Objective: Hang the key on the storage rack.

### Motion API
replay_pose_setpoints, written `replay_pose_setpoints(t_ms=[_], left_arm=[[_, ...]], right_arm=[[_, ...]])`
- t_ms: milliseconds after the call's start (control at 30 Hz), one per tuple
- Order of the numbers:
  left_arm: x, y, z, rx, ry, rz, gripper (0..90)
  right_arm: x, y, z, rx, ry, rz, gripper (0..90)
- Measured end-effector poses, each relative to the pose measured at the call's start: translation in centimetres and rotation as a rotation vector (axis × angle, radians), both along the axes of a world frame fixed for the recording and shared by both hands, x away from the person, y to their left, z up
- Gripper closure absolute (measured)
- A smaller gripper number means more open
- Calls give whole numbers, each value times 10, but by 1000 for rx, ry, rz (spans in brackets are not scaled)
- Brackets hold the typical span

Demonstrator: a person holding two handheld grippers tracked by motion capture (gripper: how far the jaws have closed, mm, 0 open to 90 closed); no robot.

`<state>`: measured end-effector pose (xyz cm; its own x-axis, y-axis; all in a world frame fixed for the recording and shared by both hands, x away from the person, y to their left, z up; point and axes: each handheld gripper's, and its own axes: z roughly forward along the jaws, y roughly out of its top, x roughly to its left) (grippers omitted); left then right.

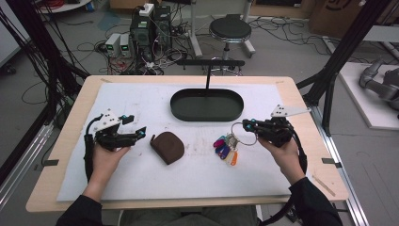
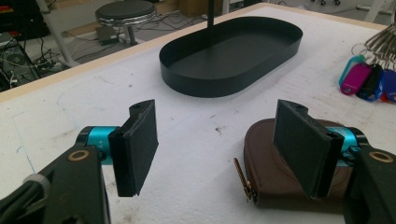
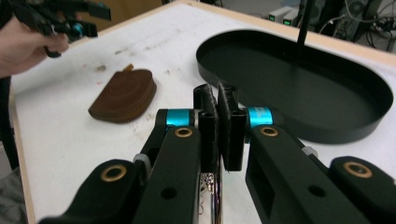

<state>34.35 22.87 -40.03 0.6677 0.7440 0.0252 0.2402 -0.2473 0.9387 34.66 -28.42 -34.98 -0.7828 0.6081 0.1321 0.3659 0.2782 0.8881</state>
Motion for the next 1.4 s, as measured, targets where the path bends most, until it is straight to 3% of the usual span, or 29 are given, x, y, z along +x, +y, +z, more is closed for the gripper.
replay_pose_setpoints(t_ms=[233,633,1400], left_arm=[[0,0,0,-1,-1,-2,309],[1,-1,0,0,0,-8,309],[3,0,-2,-10,5,-11,309]], right_arm=[[12,0,24,3,-51,41,879],[36,0,54,-6,-108,52,879],[89,13,81,-31,-169,19,879]])
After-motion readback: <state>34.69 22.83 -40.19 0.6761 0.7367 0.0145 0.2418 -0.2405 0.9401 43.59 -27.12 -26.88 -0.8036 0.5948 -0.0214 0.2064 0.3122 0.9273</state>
